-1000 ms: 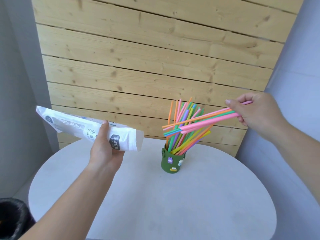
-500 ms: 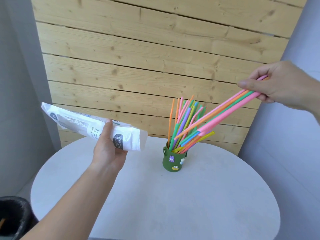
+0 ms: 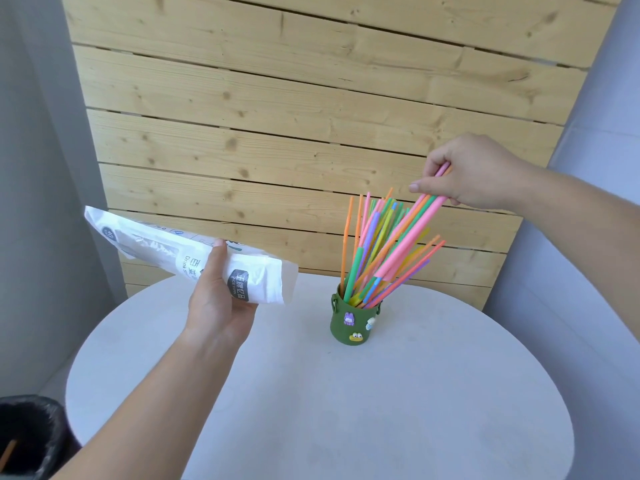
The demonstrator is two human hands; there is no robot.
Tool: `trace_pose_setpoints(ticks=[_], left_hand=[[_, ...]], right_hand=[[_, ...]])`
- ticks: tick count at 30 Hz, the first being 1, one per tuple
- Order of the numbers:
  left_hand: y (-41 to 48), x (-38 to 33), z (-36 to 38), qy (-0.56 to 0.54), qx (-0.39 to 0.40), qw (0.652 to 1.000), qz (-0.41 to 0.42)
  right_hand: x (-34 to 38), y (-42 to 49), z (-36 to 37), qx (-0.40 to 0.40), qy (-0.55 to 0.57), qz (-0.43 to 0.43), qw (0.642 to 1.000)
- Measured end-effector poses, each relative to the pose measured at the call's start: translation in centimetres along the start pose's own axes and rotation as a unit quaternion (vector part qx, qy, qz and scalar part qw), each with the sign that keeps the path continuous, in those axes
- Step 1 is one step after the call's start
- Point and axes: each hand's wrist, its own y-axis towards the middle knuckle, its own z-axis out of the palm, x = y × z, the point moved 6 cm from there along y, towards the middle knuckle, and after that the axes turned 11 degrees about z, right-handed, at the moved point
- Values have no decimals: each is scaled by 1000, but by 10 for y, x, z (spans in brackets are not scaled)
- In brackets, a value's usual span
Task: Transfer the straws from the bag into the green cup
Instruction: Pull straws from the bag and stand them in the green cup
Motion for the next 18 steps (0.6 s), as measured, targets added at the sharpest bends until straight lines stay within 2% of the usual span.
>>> trace_pose_setpoints(ticks=[6,14,18], left_hand=[[1,0,-1,-1,-2,1000,-3],[1,3,-1,9,7,1000,-6],[1,3,0,12,4,1000,-7]], right_hand=[[8,11,21,8,-3,-2,1000],[14,11,54,49,-35,-48,997],[14,13,62,39,-46,-60,996]])
